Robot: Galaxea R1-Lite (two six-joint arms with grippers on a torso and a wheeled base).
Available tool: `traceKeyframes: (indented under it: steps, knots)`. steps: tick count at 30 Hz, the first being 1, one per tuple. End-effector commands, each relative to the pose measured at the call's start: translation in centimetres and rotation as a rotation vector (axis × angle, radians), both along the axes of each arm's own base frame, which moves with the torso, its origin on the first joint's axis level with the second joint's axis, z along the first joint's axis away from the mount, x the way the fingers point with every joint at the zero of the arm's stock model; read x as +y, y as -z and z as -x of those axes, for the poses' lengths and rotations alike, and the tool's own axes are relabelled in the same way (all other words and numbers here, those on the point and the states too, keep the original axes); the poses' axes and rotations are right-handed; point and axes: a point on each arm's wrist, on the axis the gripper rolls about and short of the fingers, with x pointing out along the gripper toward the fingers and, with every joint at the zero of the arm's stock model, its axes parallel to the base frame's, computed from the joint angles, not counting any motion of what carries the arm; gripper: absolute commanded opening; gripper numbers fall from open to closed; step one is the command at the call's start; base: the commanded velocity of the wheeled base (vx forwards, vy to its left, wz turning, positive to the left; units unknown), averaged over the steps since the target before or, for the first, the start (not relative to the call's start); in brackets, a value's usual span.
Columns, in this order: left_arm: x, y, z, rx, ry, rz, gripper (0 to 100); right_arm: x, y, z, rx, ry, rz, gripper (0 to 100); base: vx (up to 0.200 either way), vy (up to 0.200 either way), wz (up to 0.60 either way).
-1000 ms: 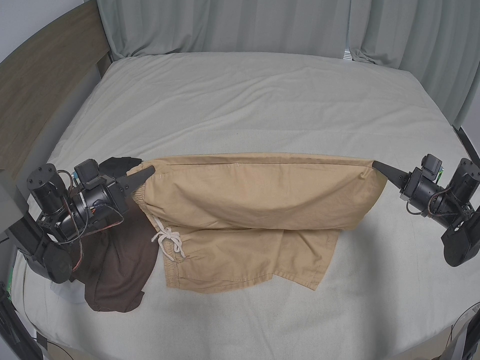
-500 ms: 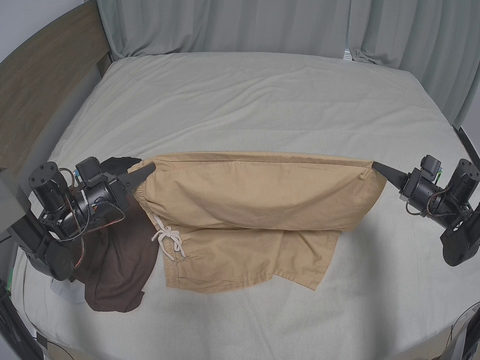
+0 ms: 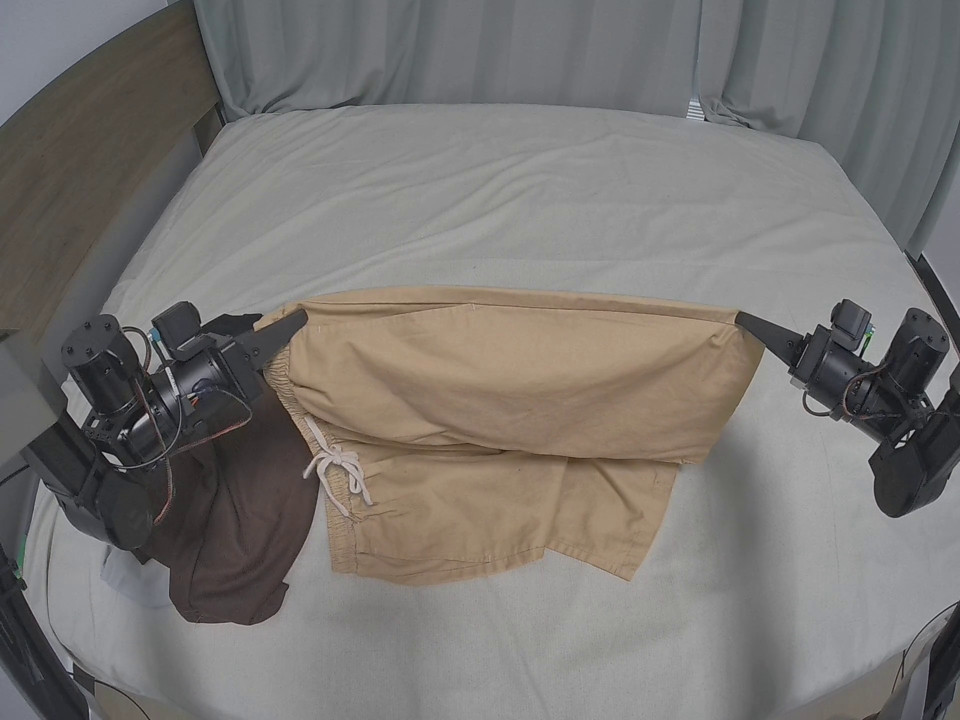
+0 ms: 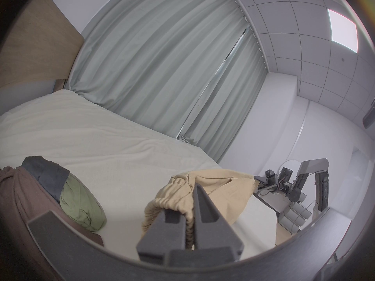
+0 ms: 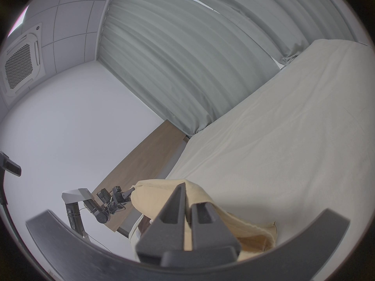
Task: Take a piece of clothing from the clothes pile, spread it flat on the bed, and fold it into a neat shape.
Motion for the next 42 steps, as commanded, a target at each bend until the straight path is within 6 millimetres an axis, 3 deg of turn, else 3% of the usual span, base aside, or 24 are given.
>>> traceKeyframes:
  steps: [1,10,21,42]
  knots:
    - [-0.2,0.5,-1.3,0.002,-0.023,0.008,0,-0.1,1.2,-1.8,0.014,0.003,0.000,0,0.000,0.000,0.00]
    - [-0.4,0.9,-3.1,-0.014,-0.031,0.017,0,0.2,0.2,-3.4,-0.048,-0.003,-0.002,0,0.000,0.000,0.00]
    - [-0.6,2.1,-4.9,-0.004,-0.053,0.029,0,0.5,1.0,-6.9,-0.090,0.029,-0.013,0,0.000,0.000,0.00]
    - [-0.8,3.8,-8.8,0.008,-0.087,0.109,0,1.0,1.5,-11.3,-0.150,0.024,-0.047,0,0.000,0.000,0.00]
